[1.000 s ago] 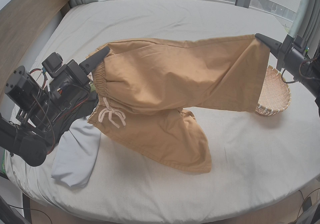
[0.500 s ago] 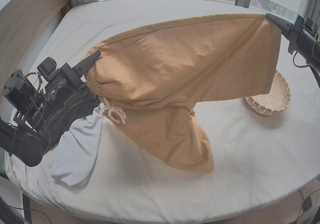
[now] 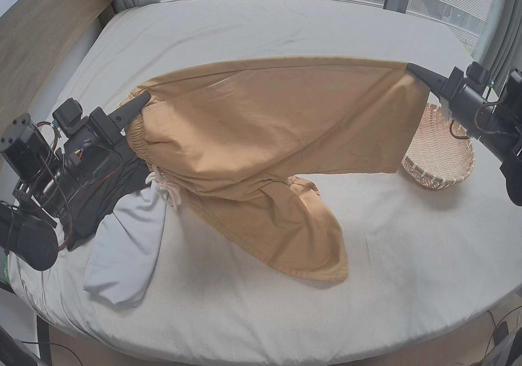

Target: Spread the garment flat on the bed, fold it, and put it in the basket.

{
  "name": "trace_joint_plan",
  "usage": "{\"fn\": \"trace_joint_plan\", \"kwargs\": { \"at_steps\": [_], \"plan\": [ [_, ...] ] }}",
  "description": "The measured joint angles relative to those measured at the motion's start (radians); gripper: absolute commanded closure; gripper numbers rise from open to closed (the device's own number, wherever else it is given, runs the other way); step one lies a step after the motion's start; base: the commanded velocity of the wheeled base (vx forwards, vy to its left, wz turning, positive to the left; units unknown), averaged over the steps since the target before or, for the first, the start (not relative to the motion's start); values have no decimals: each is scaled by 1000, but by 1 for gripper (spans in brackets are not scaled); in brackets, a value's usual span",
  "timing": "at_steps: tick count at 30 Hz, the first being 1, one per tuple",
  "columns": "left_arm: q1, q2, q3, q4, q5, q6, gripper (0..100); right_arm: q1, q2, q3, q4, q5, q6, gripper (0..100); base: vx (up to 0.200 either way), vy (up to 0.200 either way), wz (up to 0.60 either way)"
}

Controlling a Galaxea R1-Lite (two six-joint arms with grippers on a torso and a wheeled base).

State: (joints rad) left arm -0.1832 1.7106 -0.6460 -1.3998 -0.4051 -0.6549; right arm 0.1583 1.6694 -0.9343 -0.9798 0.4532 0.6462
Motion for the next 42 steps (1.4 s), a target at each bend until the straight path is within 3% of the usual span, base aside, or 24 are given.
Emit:
{"fn": "trace_joint_plan", "kwargs": {
  "at_steps": [17,35,36,42],
  "plan": [
    [-16,254,-251,-49,79,5,100,2,201,-59,-97,-5,-1,100,0,0,0],
    [-24,495,-537,-23,99,5,100,-17,422,-339,-91,-53,-4,100,0,0,0],
    [-23,504,-547,-19,100,5,0,-17,431,-346,-91,-54,-4,0,0,0,0],
    [-20,552,-616,23,105,5,0,-41,482,-398,-97,-81,-11,0,0,0,0]
  ]
}}
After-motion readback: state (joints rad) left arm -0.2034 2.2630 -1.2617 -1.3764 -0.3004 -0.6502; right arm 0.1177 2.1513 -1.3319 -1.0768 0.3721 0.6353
